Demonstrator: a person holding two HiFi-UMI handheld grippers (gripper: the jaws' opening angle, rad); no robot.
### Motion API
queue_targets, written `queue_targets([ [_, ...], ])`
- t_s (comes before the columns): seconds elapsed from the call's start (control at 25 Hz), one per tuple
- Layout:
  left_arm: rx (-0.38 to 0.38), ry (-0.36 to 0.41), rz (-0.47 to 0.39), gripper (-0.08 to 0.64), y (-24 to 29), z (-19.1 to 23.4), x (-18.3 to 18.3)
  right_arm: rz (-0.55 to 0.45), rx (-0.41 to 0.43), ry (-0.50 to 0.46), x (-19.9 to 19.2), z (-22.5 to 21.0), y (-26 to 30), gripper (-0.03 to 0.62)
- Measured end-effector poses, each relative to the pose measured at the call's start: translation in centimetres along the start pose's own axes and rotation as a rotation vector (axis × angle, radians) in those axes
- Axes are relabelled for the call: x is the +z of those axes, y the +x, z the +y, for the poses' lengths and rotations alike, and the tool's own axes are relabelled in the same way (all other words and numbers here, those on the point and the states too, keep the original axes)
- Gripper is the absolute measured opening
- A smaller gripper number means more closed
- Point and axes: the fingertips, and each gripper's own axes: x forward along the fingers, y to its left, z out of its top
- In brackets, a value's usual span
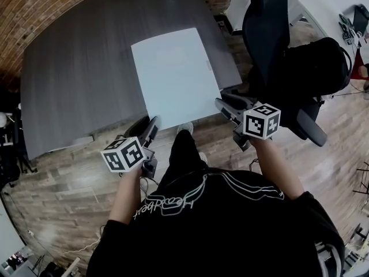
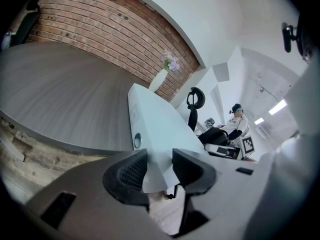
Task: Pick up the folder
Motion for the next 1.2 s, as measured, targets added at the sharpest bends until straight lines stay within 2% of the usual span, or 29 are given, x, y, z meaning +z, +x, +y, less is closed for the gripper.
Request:
queue_targets([
  [0.12,-0.02,-0.012,0.0,0.156,0.0,0.0,0.1,-0.001,0.013,-0.002,0.1,0.0,0.0,0.113],
  [0.2,-0.032,-0.03,0.001,0.165,0.0,0.1,0.1,-0.011,0.042,0.015,0.1,0.2,0.0,0.156],
  [0.28,-0.052,-0.04,0.008,0.203,0.0,0.3,-0.2,-0.022,0.073,0.052,0.0,0.3,0.0,0.201],
  [0.44,-0.141,-0.087,0.032,0.31,0.1,-0.1,-0.8,-0.019,0.13,0.123,-0.1,0.3,0.2,0.242],
  [0.56,-0.208,-0.142,0.041,0.345,0.3,0.0,-1.3,-0.002,0.179,0.162,-0.6,0.4,0.6,0.265],
  [0.8,-0.256,-0.185,0.073,0.357,1.3,0.5,-1.9,0.029,0.221,0.267,-1.3,-0.5,1.5,0.275],
  [1.0,-0.329,-0.25,0.087,0.359,1.9,0.4,-2.3,0.027,0.257,0.344,-1.7,-0.7,2.1,0.275],
  [1.2,-0.366,-0.279,0.101,0.357,2.5,0.3,-2.4,0.033,0.296,0.387,-1.9,-0.7,2.5,0.275],
])
